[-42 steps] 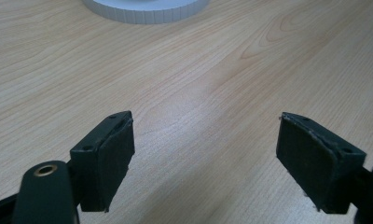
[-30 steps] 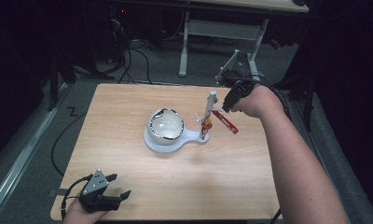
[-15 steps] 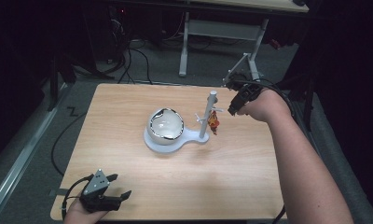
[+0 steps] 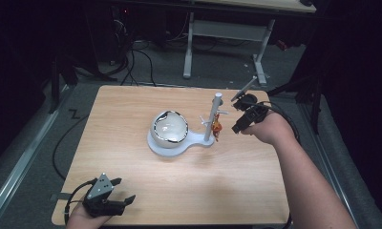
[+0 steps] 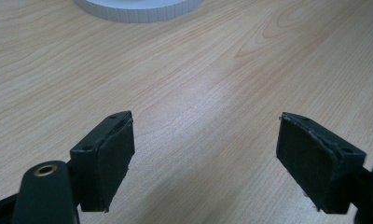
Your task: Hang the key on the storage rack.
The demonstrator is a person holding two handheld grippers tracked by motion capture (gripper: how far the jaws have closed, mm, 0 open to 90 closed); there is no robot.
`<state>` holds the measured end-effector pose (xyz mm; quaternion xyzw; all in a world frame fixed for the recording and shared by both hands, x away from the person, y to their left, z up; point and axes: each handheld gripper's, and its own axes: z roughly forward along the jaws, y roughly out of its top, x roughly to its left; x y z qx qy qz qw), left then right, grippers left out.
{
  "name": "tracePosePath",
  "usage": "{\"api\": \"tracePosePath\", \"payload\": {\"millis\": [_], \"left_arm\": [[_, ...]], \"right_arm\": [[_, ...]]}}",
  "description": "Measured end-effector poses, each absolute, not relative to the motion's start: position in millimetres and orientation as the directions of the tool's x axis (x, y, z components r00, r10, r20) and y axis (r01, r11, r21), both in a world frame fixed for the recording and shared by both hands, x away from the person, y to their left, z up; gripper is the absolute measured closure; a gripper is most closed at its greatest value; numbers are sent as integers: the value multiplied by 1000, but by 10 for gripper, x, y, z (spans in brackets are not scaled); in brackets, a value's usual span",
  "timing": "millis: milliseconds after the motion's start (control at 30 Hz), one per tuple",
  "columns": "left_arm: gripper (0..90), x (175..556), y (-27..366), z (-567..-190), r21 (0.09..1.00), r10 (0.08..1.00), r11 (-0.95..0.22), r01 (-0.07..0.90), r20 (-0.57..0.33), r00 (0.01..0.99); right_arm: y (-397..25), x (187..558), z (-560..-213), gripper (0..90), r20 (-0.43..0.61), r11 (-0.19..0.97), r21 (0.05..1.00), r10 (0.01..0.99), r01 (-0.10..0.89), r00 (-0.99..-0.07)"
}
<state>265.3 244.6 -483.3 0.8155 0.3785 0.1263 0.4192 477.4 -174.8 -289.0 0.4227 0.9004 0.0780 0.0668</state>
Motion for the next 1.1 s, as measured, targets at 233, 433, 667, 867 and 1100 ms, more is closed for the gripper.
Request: {"api": "tracePosePath", "payload": {"millis": [233, 433, 667, 867, 1100], "left_arm": [[199, 2654, 2447, -4842, 777, 725, -362, 515, -113, 679], [199, 2654, 2443, -4844, 774, 724, -366, 517, -112, 681], [199, 2656, 2442, -4856, 772, 726, -366, 520, -113, 678], [198, 2663, 2438, -4863, 771, 725, -368, 520, -112, 679], [194, 2683, 2431, -4868, 772, 722, -367, 519, -115, 682]], "right_arm": [[-1857, 4538, -3261, 544, -63, 618, 294, 774, 729, -631], [-2029, 4303, -3581, 510, -69, 564, 373, 809, 737, -584], [-2203, 4033, -3899, 510, -38, 483, 459, 849, 746, -527], [-2240, 3705, -4170, 491, -78, 462, 538, 860, 705, -504], [-2269, 3251, -4565, 424, -53, 395, 682, 866, 616, -497]]}}
